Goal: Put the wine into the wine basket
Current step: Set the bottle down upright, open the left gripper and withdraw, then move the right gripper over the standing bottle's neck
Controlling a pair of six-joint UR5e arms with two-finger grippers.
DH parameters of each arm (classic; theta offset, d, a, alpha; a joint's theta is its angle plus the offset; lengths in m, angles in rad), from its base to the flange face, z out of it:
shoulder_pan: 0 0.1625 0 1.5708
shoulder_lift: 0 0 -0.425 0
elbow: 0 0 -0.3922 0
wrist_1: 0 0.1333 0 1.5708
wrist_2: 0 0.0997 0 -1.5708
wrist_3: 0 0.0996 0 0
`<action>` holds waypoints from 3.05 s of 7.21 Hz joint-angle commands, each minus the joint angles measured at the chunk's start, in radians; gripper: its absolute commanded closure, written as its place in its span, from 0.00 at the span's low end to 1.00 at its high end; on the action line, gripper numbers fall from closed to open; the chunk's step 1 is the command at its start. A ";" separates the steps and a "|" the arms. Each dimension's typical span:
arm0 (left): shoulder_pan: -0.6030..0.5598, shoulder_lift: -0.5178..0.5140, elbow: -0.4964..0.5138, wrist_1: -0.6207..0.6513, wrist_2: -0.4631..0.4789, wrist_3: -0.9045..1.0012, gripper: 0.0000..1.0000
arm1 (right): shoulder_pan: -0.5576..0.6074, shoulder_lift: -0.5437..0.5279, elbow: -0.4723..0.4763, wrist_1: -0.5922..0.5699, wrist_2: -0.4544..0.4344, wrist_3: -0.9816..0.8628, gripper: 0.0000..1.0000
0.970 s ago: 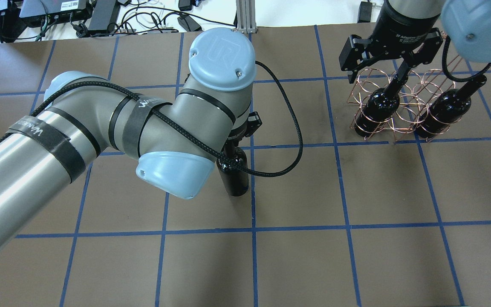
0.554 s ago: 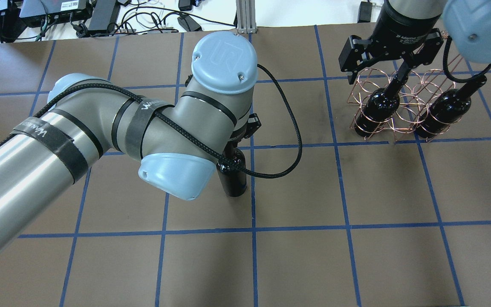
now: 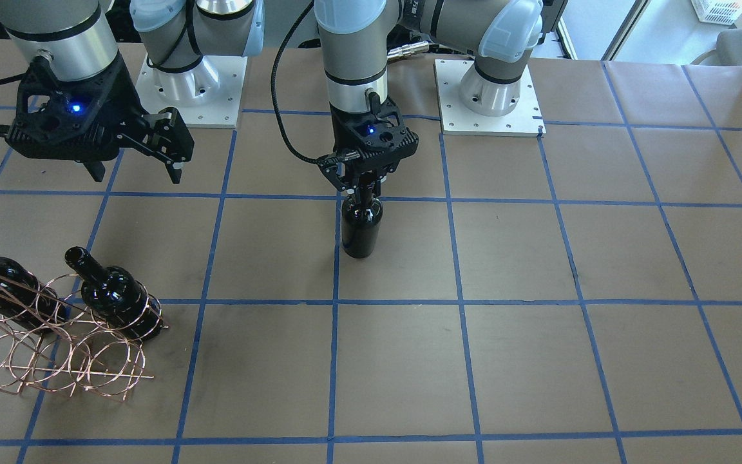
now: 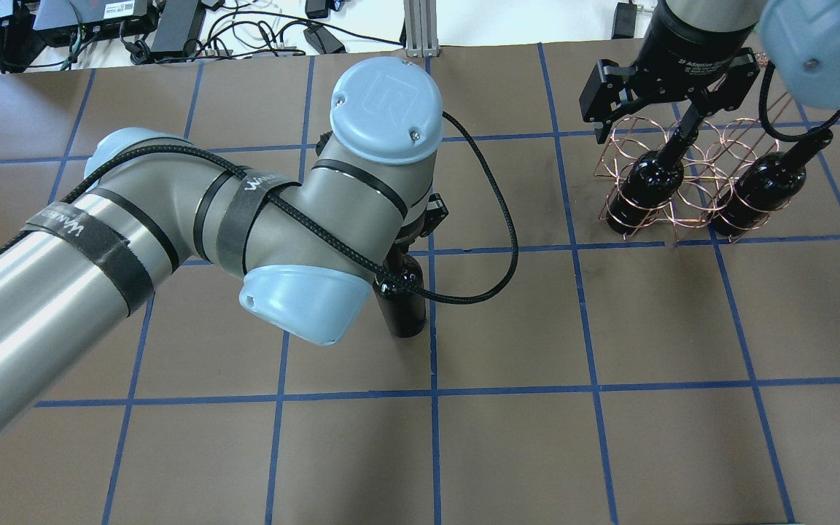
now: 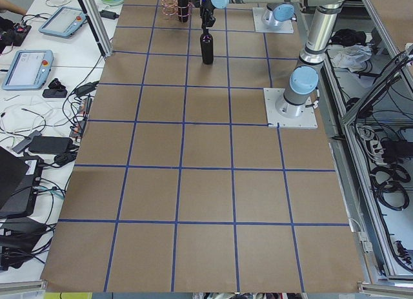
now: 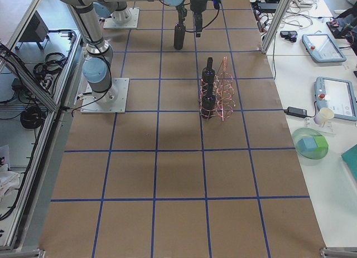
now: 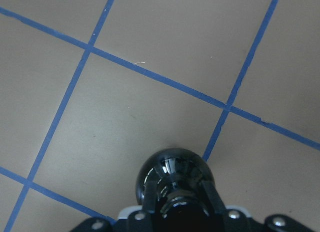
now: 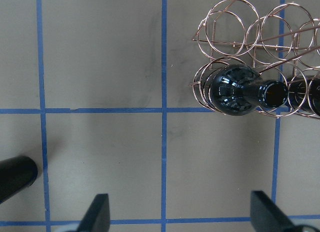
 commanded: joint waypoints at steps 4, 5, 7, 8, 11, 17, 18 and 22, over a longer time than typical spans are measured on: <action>-0.010 0.002 -0.009 -0.001 0.004 -0.032 0.17 | -0.001 0.003 0.000 0.002 -0.007 0.013 0.00; -0.010 0.003 -0.007 -0.001 0.003 -0.029 0.07 | -0.001 0.003 0.000 0.002 -0.006 0.012 0.00; 0.028 0.015 0.061 0.016 0.007 0.140 0.03 | -0.006 0.003 0.000 0.002 -0.006 0.012 0.00; 0.110 0.037 0.103 -0.007 0.007 0.284 0.01 | -0.006 0.003 0.000 0.002 -0.007 0.012 0.00; 0.351 0.074 0.224 -0.165 -0.042 0.741 0.00 | 0.000 -0.003 0.000 -0.005 -0.012 0.008 0.00; 0.599 0.107 0.304 -0.464 -0.201 1.175 0.00 | 0.384 0.008 0.000 0.002 0.003 0.424 0.00; 0.612 0.115 0.295 -0.466 -0.173 1.243 0.00 | 0.435 0.027 0.000 -0.002 0.005 0.486 0.00; 0.613 0.124 0.287 -0.472 -0.157 1.273 0.00 | 0.486 0.081 0.027 -0.051 0.076 0.602 0.01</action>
